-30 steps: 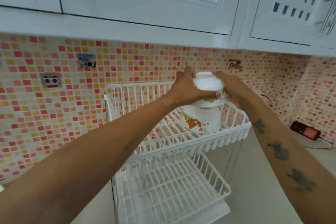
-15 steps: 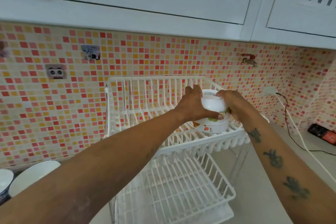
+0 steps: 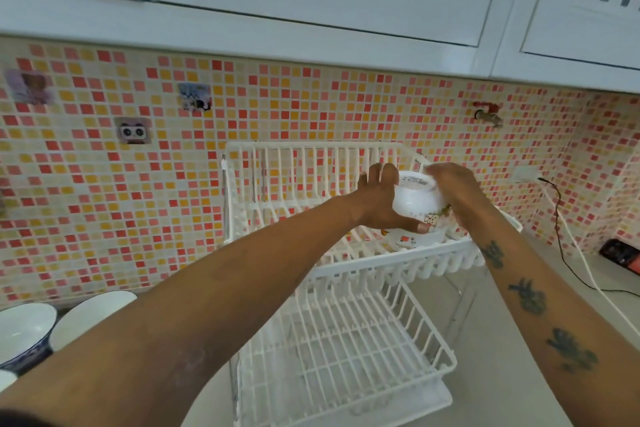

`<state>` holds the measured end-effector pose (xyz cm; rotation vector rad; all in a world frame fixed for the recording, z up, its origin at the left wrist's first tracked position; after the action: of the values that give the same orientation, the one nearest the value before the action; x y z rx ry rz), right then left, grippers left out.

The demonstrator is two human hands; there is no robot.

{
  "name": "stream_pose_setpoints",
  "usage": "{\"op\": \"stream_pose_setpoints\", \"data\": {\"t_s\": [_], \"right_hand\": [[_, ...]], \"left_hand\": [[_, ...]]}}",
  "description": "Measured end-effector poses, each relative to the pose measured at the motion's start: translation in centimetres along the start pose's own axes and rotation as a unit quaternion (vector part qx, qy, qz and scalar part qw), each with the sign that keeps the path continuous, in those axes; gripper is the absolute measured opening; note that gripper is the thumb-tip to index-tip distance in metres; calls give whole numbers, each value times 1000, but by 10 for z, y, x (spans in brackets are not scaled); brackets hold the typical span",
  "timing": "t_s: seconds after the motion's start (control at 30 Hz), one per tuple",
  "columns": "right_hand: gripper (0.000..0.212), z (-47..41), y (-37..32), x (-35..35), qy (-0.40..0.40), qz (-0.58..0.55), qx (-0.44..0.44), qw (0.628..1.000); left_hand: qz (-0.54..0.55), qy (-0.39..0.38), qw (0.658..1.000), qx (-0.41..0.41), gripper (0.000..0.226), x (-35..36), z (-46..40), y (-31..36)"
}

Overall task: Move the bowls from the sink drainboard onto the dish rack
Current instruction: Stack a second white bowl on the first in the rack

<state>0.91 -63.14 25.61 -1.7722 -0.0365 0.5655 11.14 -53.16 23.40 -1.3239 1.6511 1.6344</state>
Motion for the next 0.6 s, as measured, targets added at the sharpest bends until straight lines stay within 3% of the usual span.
{"op": "stream_pose_setpoints", "data": {"t_s": [0.1,0.2,0.3,0.43,0.6], "right_hand": [[24,17,-24,-5,85,-5,-130,988],[23,43,-55,13,94,-58,-196,974],[13,83,-95,51,33,-153,-248,956],[18,151,-148,113,-75,-269,-299,912],[20,240,-181,205,-235,-367,-297,850]], "left_hand": [[7,32,999,16,101,-32,15,3],[31,106,993,40,80,-78,49,-1],[63,187,980,27,63,-125,97,-23],[126,282,951,-21,45,-184,178,-70],[183,440,869,-135,24,-212,306,-164]]}}
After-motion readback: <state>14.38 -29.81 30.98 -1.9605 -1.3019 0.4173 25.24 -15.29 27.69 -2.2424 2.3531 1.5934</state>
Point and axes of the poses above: each hand's wrist, its own z-axis away from the middle knuckle, its own x-axis out of the palm, y = z × x, the point moved 4 cm from there along -z, towards the middle knuckle, and after that the axes turned 1 degree about z, right-handed, at the moved point
